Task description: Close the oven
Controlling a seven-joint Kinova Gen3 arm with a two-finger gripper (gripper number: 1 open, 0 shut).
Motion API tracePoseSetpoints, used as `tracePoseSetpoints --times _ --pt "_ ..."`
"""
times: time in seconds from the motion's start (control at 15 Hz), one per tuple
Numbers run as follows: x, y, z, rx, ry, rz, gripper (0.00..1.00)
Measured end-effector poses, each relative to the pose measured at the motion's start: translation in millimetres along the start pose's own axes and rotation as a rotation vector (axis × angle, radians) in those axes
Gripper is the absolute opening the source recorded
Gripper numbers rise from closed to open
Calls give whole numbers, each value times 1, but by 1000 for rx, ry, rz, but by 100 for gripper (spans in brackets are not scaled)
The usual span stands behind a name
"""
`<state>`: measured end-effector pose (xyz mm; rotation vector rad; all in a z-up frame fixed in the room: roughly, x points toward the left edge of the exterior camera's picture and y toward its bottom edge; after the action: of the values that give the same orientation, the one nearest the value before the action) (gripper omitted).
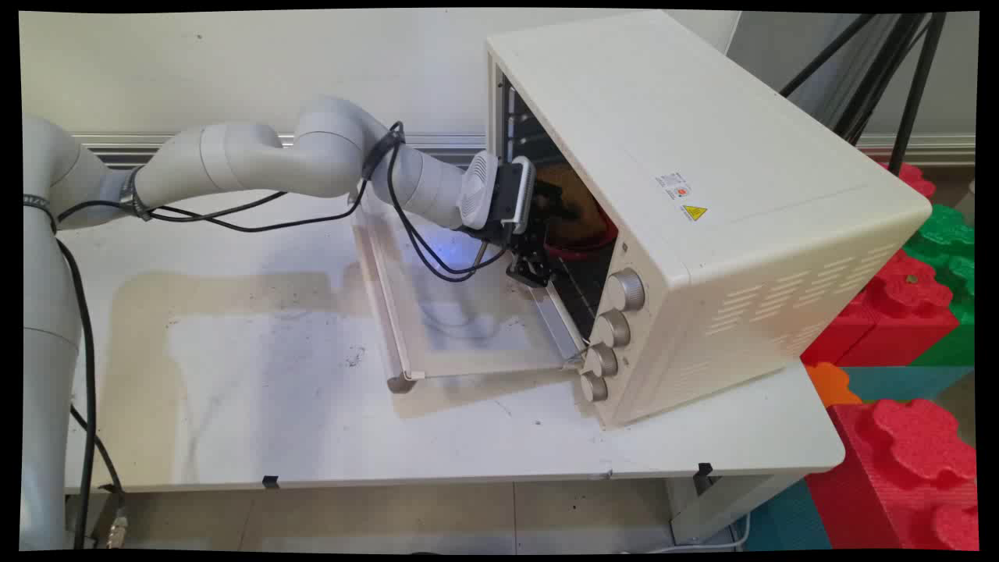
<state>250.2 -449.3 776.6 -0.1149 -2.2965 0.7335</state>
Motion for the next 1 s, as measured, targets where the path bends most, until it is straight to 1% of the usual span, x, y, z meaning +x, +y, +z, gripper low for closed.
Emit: tracePoseSetpoints --times 0.53,0.8,1.0 --pt "-1 -1 -26 33 11 -11 100" --pt "-3 1 -47 43 19 -23 100" --pt "-4 3 -64 52 30 -50 100"
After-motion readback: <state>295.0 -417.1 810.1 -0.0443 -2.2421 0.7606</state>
